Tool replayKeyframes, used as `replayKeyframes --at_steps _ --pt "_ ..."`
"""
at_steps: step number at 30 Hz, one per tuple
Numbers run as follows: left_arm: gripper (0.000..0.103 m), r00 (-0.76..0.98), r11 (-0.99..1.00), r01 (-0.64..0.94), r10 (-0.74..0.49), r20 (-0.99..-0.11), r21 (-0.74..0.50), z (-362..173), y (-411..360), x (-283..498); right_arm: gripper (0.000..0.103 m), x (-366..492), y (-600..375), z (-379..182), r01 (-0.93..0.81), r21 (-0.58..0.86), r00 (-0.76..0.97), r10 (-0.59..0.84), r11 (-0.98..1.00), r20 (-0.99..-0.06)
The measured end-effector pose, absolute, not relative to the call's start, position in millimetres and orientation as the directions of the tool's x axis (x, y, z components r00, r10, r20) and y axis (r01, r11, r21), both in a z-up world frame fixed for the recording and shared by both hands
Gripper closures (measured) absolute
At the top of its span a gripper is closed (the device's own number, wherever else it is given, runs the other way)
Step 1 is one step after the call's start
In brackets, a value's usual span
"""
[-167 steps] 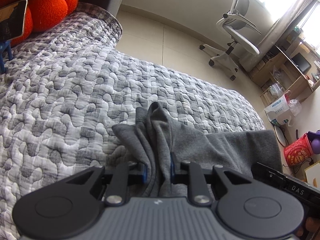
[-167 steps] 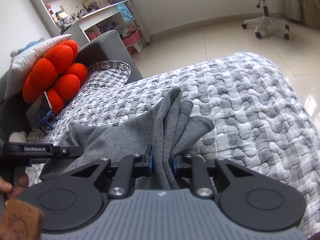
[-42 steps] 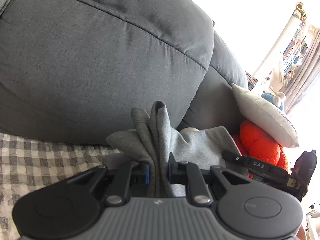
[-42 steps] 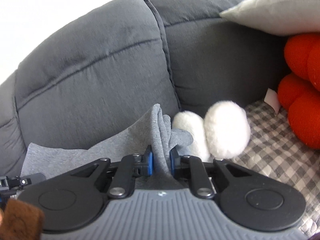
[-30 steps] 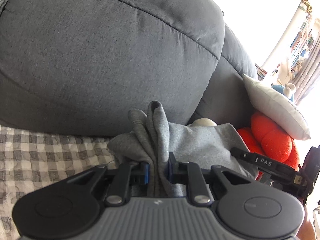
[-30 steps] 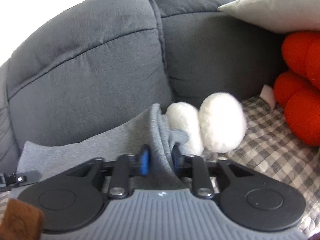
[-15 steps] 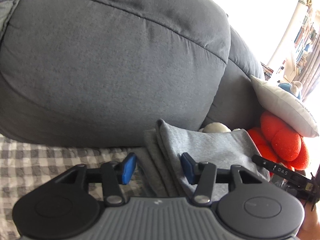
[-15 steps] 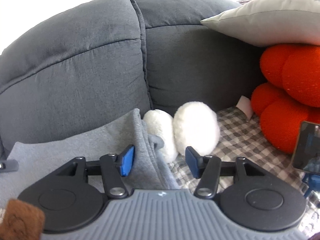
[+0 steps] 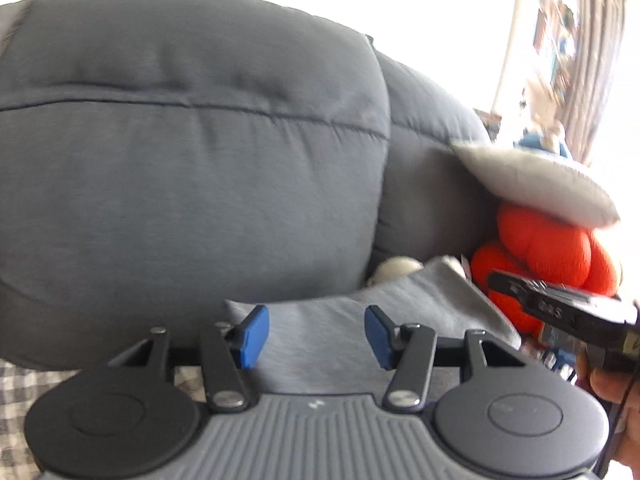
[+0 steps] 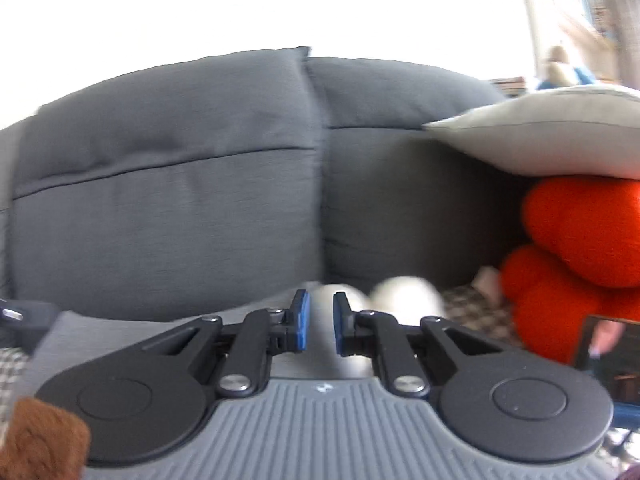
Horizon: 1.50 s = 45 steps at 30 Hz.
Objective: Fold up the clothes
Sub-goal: 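Open both grippers to release the grey shirt onto the stack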
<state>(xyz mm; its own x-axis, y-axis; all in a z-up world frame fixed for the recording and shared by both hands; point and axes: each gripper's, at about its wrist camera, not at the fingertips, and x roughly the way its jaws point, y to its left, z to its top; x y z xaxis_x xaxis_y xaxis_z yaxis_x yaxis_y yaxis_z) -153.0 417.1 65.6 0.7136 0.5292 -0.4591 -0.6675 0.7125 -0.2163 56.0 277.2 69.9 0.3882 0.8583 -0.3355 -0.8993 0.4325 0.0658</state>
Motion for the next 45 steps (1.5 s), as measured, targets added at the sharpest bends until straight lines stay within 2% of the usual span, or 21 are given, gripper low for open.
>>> replayKeyframes --at_steps 4,6,16,21,36,45 --pt "0.045 0.693 0.727 -0.664 0.510 -0.511 -0.175 48 416 -129 0.090 54 300 54 -0.896 0.009 0.398 0.811 0.444 -0.429" --pt "0.044 0.686 0.729 -0.667 0.519 -0.510 -0.156 41 416 -125 0.094 59 304 42 -0.883 0.010 0.414 0.790 0.469 -0.452" --pt "0.043 0.722 0.767 -0.626 0.505 -0.472 -0.138 21 412 -122 0.094 79 296 16 -0.860 0.113 0.400 0.795 0.498 -0.456" --pt "0.043 0.722 0.770 -0.625 0.508 -0.469 -0.129 19 410 -119 0.094 77 296 11 -0.863 0.082 0.414 0.789 0.499 -0.454" --pt "0.043 0.720 0.778 -0.621 0.518 -0.462 -0.094 12 402 -111 0.094 87 281 1 -0.848 0.126 0.415 0.793 0.515 -0.446" --pt "0.043 0.726 0.789 -0.607 0.502 -0.470 -0.096 12 406 -112 0.091 76 281 15 -0.847 0.117 0.429 0.796 0.519 -0.426"
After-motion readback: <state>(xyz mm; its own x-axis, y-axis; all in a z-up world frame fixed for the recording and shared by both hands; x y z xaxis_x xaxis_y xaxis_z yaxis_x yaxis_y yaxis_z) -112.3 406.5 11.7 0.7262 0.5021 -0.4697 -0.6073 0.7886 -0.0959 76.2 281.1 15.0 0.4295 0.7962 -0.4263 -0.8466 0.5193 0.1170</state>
